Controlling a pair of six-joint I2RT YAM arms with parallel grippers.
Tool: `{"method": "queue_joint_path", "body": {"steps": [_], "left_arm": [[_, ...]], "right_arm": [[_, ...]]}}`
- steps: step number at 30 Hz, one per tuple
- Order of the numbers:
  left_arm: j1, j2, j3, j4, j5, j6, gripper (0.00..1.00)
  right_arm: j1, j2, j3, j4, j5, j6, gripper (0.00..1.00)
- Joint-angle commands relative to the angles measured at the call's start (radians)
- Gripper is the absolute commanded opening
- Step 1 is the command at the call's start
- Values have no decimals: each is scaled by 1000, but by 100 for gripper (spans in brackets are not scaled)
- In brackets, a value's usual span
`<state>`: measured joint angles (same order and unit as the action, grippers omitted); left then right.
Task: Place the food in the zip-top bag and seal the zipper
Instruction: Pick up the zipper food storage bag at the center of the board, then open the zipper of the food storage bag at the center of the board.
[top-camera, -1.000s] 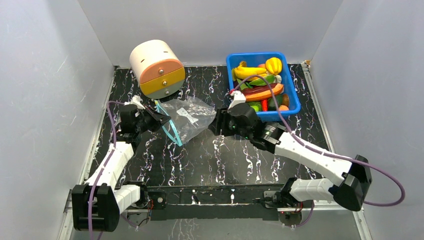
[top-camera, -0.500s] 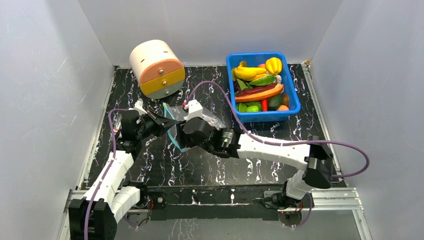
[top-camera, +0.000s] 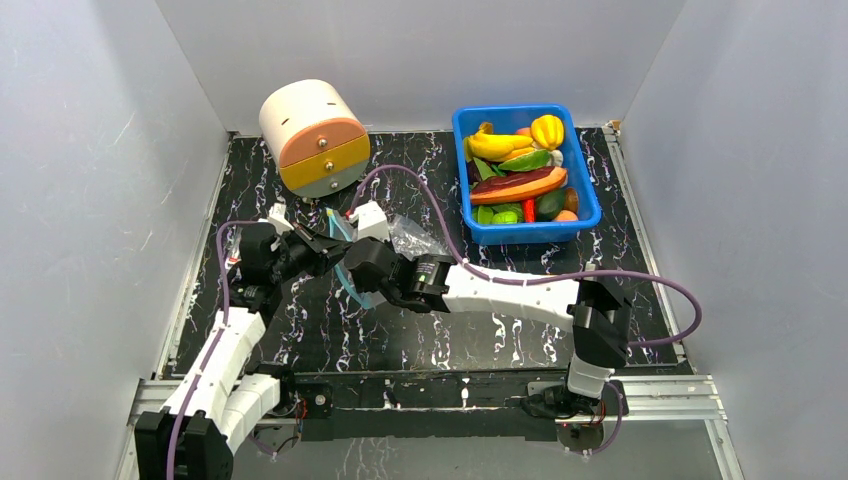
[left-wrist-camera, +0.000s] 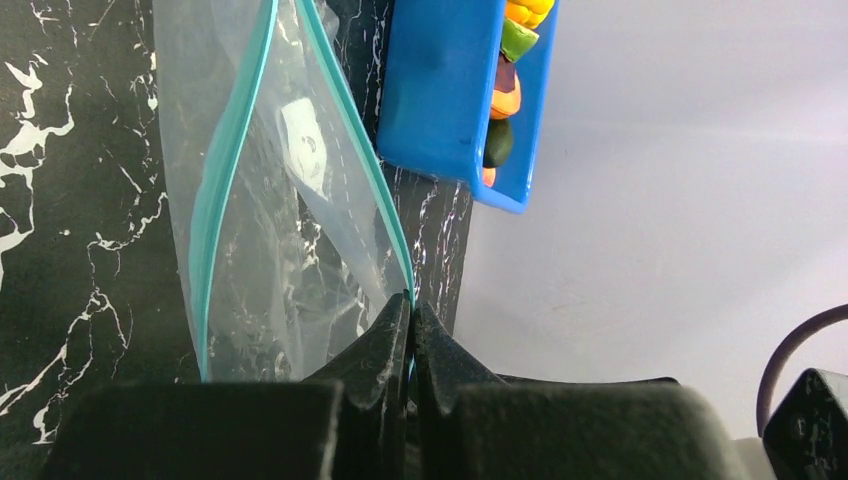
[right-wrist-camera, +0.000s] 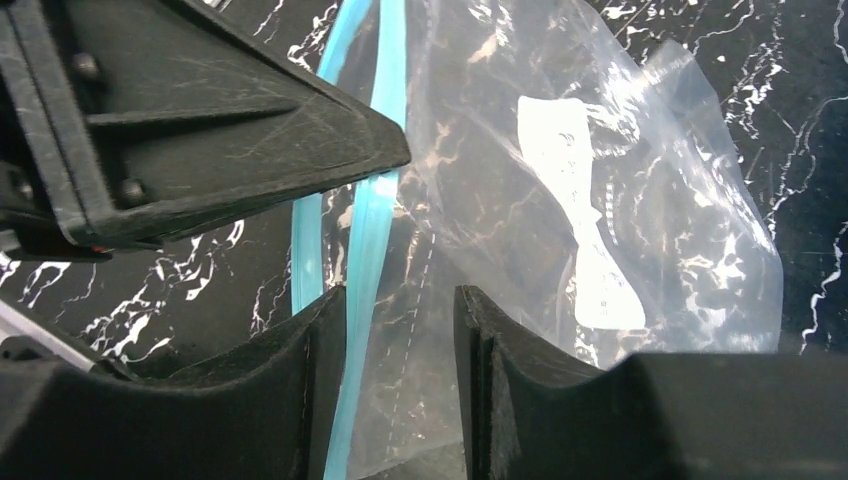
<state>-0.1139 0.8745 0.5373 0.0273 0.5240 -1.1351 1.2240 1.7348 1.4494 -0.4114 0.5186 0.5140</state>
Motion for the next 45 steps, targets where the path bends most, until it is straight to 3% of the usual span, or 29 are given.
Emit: {"method": "queue_joint_path", "body": {"steps": [1, 7, 9, 16, 22, 28, 37, 41, 45], "left_arm": [[-5, -37, 31, -19, 48, -22, 0], [-5, -56, 40, -49, 39, 12, 0], [-5, -51, 54, -72, 40, 41, 6], [-5, -12, 196, -275, 17, 237, 56], [-4, -45, 247, -411, -59, 334, 68], [-4, -65, 184, -365, -51, 285, 69], [-5, 28, 161, -273, -21, 278, 60], [-6, 61, 143, -229, 6, 270, 45], [-6, 61, 140, -208, 16, 268, 24]], "right_arm": [[2, -6, 35, 16, 104, -30, 36], [1, -38, -13, 43, 141, -37, 0], [0, -56, -39, 70, 140, -39, 0], [-3, -107, -85, 109, 133, -19, 0], [-36, -163, -122, 118, 135, 36, 0], [-54, -234, -180, 182, 105, 106, 0], [-57, -273, -231, 238, 90, 168, 0], [-59, -272, -237, 245, 84, 180, 0], [-61, -270, -241, 245, 87, 191, 0]]}}
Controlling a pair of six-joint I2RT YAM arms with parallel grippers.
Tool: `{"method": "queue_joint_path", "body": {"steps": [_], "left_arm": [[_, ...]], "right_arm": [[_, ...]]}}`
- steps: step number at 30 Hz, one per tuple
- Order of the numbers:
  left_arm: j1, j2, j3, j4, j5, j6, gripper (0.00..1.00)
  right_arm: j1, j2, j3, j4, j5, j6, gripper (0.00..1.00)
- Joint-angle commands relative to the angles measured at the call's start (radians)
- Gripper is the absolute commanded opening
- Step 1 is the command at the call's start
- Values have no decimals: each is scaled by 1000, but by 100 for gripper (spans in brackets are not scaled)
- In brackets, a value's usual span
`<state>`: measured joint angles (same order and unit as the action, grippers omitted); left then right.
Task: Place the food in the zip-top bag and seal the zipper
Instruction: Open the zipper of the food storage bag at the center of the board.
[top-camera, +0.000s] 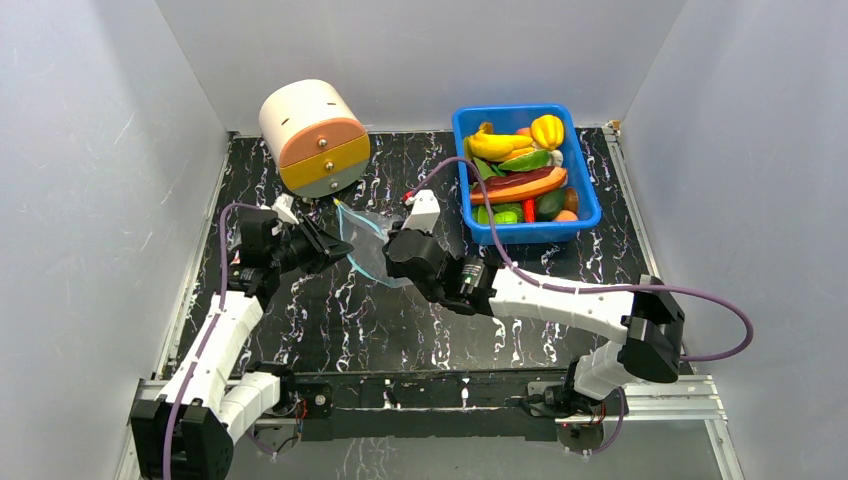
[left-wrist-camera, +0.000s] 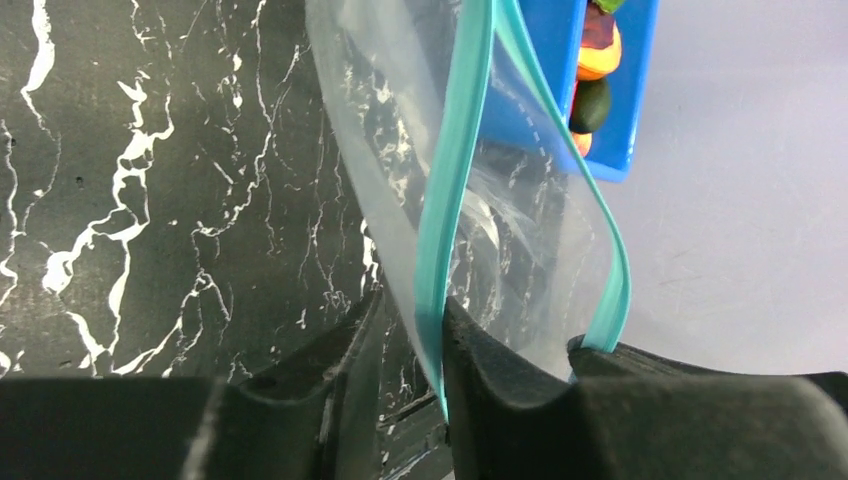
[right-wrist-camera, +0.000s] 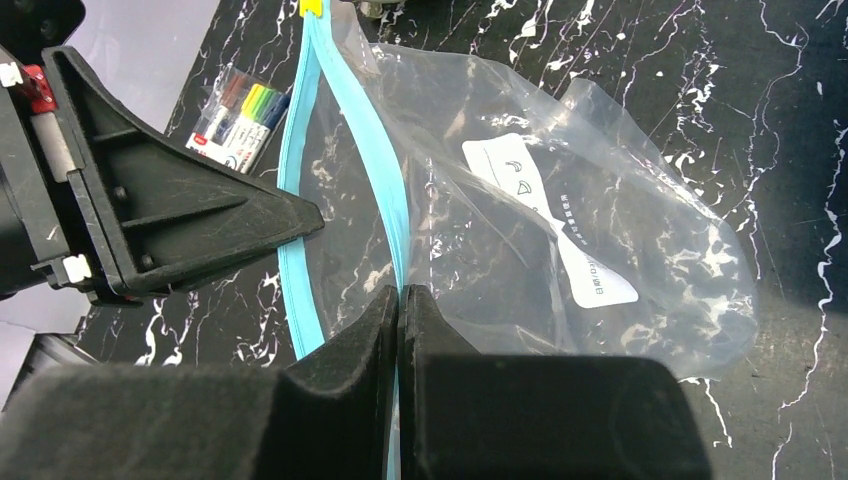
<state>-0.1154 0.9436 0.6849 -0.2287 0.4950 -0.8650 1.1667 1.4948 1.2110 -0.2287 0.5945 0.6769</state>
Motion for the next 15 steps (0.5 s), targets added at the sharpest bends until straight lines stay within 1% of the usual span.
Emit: {"method": "queue_joint_path", "body": {"steps": [1, 4, 7, 11, 13, 15], "left_arm": [[-4, -12, -4, 43, 43, 4, 18], [-4, -26, 26, 5, 16, 44, 1], [-4, -30, 81, -47, -2, 104, 0], [-4, -8, 177, -125, -9, 176, 0], [-4, 13, 238, -184, -14, 219, 0], [-4, 39, 308, -270, -21, 283, 0]], "right_arm": [[-5, -30, -5, 60, 10, 33, 0], [-7, -33, -12, 55, 0, 39, 0], [-12, -41, -1, 43, -39, 21, 0], [-13, -60, 45, 3, -76, -19, 24], [-13, -69, 76, -15, -96, -40, 34], [-13, -68, 119, -45, -116, -53, 43]]}}
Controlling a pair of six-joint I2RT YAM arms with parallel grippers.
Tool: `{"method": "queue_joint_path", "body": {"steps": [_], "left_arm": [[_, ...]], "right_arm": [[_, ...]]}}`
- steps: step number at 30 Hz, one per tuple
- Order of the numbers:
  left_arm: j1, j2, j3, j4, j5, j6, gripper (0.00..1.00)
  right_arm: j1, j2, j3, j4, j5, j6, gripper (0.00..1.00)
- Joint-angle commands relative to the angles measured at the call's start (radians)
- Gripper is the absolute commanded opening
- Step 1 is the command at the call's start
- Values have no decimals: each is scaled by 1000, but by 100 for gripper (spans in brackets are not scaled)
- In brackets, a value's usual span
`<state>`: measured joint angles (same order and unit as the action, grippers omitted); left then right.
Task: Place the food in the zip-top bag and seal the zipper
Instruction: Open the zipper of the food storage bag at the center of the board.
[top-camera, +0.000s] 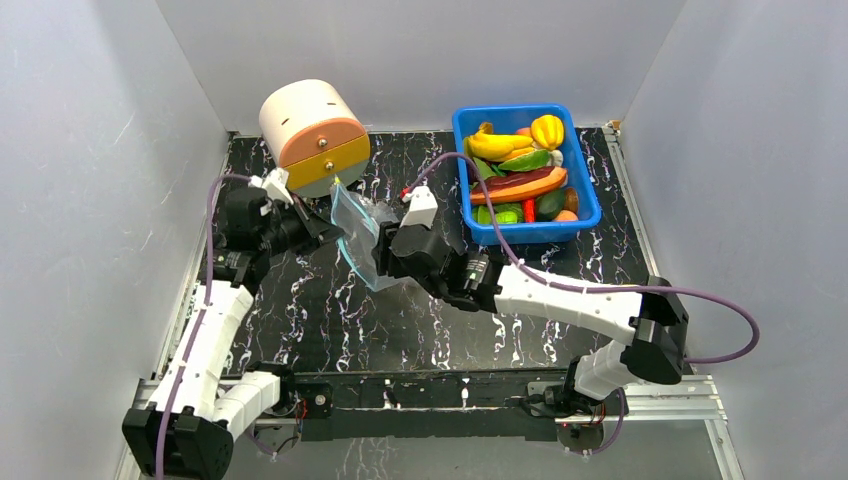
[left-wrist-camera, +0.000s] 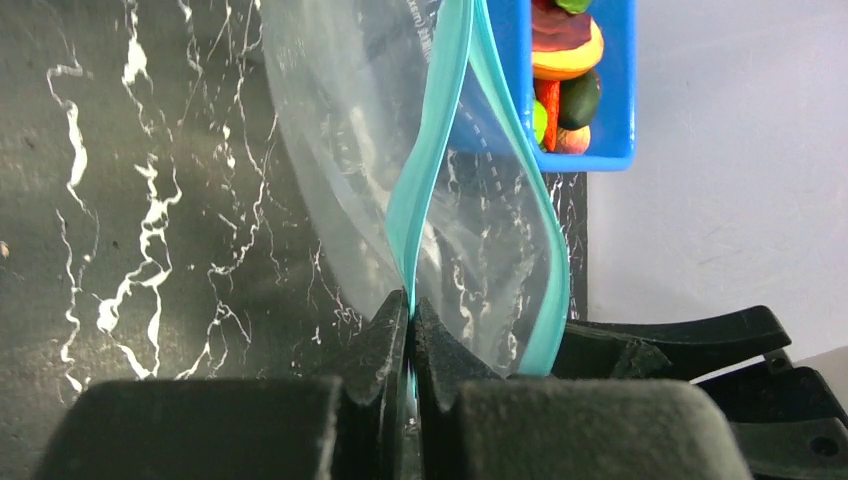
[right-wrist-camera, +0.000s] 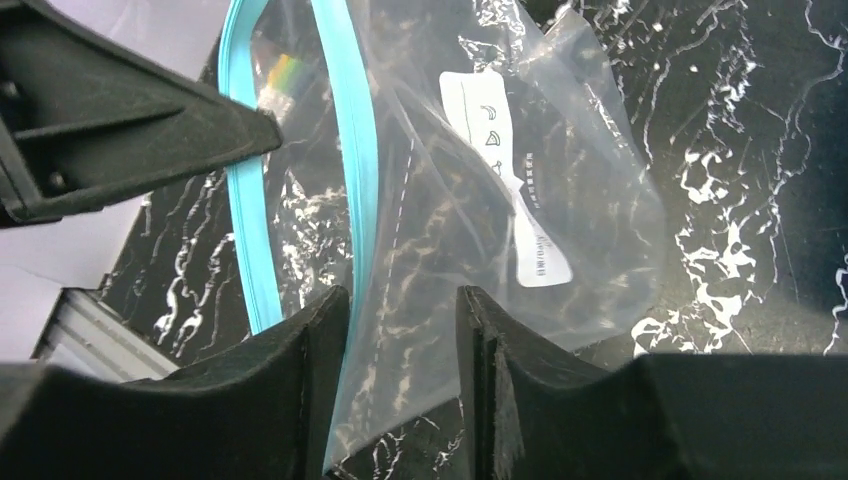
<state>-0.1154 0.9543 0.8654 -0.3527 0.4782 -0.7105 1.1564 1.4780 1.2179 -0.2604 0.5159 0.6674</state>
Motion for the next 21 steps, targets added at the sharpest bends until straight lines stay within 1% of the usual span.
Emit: {"method": "queue_joint_path", "body": {"steps": [1, 4, 9, 12, 16, 18, 21], "left_arm": [[-4, 40, 167, -181, -14, 154, 0], [-11, 61, 274, -281, -52, 222, 0], [-29, 91, 405, -416, -132, 284, 0], [-54, 104, 438, -470, -172, 295, 0], [-110, 114, 422, -474, -181, 282, 0], [-143, 124, 410, -464, -171, 275, 0], [-172, 135, 384, -427, -108, 266, 0]], "right_arm": [[-3, -48, 134, -28, -46, -44, 46], [-3, -40, 193, -54, -54, -45, 52], [-3, -17, 239, -45, -45, -11, 63], [-4, 7, 249, -34, -39, 6, 64], [-18, 48, 236, -18, -16, 49, 64], [-39, 67, 222, 3, -56, 67, 64], [-74, 103, 208, 19, -123, 94, 62]]}}
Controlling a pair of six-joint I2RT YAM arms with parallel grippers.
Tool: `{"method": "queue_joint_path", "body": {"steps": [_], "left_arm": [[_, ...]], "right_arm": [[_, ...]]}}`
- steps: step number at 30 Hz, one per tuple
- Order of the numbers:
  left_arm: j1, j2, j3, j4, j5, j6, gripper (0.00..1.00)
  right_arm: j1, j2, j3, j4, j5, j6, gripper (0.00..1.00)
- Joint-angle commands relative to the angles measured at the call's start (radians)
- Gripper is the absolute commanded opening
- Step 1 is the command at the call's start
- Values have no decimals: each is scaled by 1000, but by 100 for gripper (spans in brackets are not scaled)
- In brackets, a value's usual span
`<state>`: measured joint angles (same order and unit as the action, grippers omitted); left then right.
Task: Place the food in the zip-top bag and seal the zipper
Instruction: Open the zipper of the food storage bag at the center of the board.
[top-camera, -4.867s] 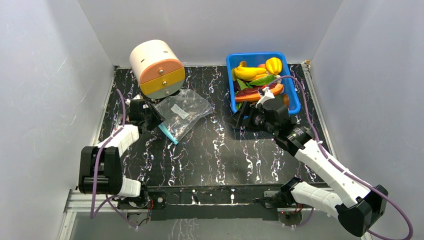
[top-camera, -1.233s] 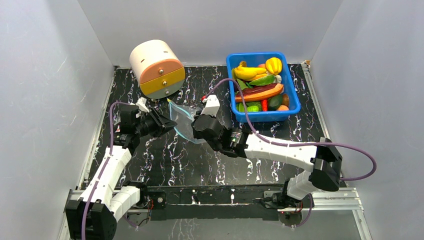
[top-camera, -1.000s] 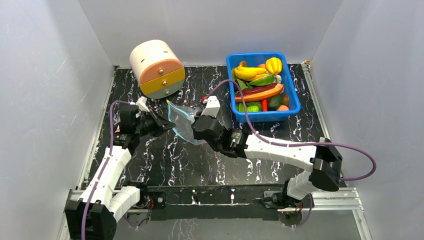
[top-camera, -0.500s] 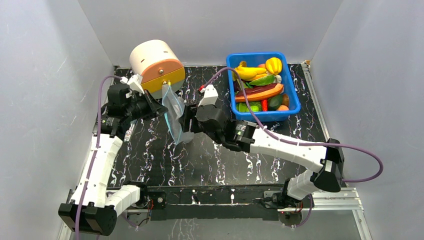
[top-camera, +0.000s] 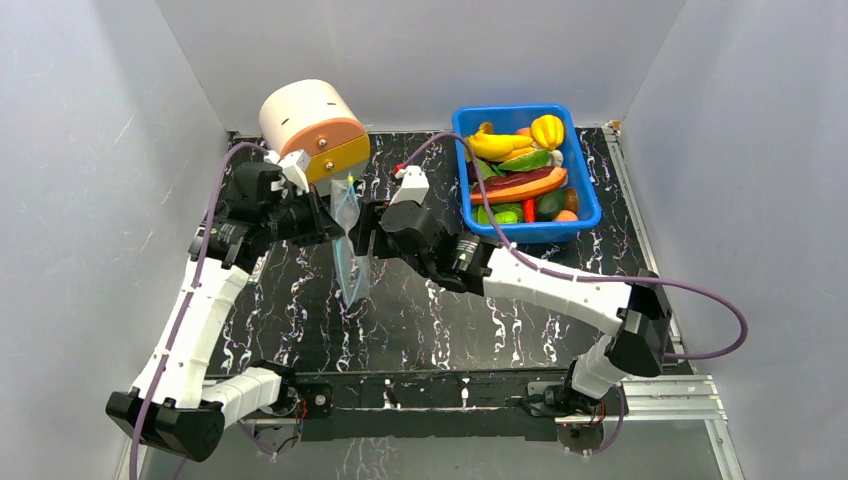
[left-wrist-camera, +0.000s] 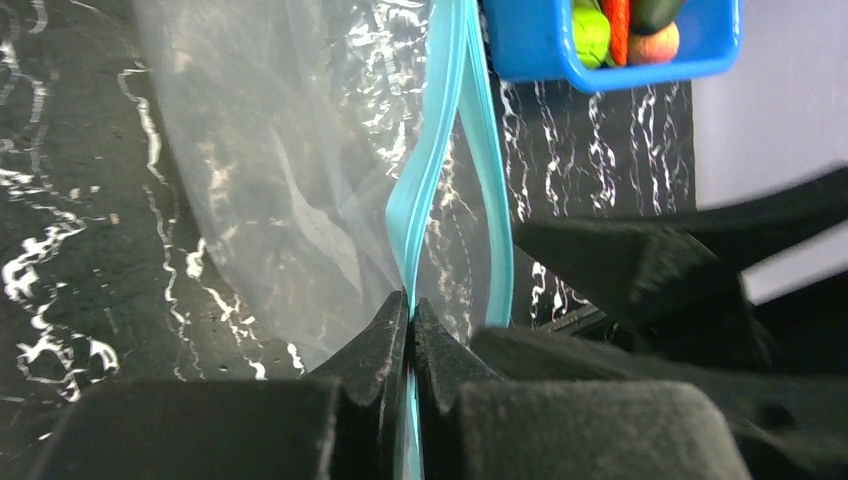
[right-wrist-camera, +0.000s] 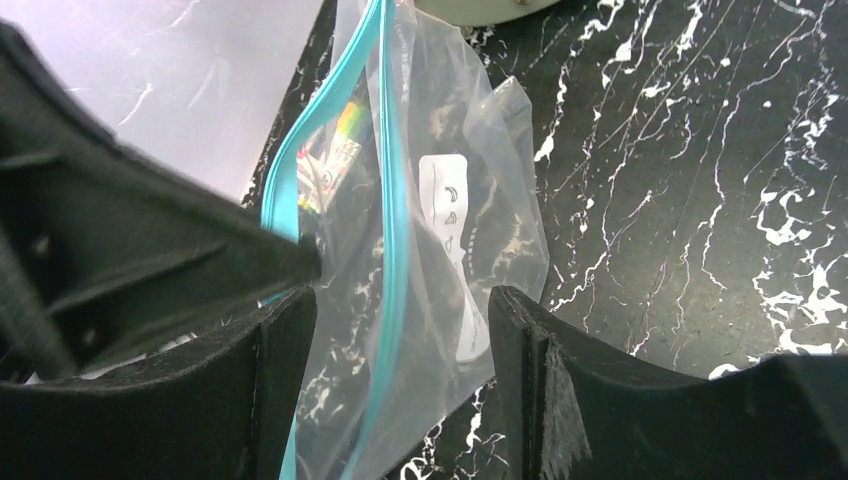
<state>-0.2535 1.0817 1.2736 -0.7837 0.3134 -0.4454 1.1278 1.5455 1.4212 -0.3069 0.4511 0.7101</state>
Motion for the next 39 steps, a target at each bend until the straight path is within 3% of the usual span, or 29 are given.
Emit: {"method": "queue_joint_path", "body": {"steps": [1, 7, 12, 22, 27, 32, 39], "left_arm": [[-41, 11, -34, 19, 72, -5, 0], [-59, 13, -91, 109, 170, -24, 0], [-60, 15, -94, 111, 164, -27, 0], [-60, 54, 60, 28, 37, 72, 0], [-59, 74, 78, 82, 125, 101, 0], [-71, 91, 35, 110, 145, 150, 0], [-98, 56, -61, 201, 105, 209, 0]], "right_arm": [[-57, 48, 2, 66, -78, 58, 61], [-88, 95, -23, 60, -108, 61, 58], [-100, 80, -62, -3, 21, 73, 53], [-158, -38, -310, -28, 143, 136, 41], [-160, -76, -345, 9, 100, 169, 39], [-160, -100, -321, 38, 14, 152, 41], [-160, -155, -222, 7, -123, 4, 60]]}}
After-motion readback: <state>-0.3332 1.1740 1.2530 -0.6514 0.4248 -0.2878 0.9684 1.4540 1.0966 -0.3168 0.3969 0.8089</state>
